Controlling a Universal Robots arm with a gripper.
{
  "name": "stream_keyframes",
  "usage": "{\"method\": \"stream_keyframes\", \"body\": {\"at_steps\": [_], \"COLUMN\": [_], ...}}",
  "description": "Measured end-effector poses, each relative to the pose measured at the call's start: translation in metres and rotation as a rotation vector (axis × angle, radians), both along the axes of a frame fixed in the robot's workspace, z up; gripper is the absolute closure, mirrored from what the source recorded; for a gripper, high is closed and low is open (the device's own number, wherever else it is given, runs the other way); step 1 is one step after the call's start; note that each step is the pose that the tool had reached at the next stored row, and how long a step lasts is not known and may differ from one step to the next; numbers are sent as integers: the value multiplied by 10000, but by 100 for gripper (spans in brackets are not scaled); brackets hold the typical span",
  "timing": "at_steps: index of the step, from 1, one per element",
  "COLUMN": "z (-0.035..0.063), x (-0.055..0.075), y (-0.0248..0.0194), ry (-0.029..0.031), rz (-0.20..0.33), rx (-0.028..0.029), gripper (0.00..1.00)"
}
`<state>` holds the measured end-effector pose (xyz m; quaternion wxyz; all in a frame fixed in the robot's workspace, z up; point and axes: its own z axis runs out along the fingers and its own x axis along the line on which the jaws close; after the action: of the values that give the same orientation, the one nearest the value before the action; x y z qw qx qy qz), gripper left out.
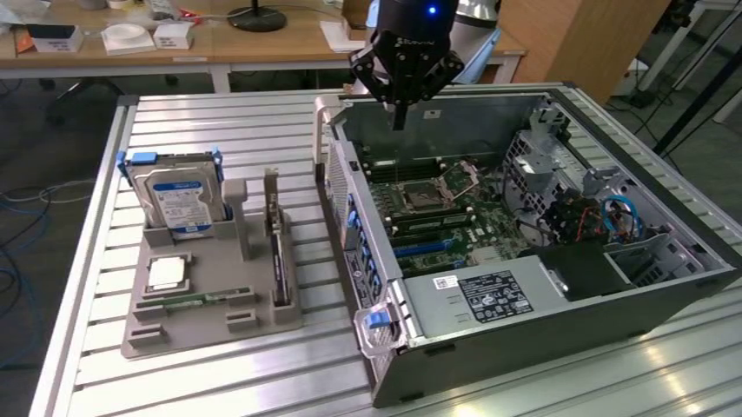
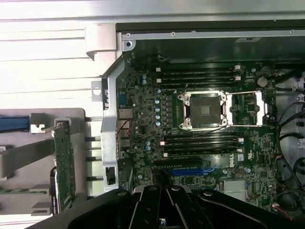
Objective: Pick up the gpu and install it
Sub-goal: 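Reach for the gpu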
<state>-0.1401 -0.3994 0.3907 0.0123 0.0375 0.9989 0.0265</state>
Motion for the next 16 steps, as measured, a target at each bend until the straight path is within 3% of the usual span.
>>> {"method": "stream_keyframes", "body": {"at_steps": [16], "z": [-1], "x": [-74], "y": [0], "ry": [0], "rz": [1], "rx": [0], "gripper": [89]}}
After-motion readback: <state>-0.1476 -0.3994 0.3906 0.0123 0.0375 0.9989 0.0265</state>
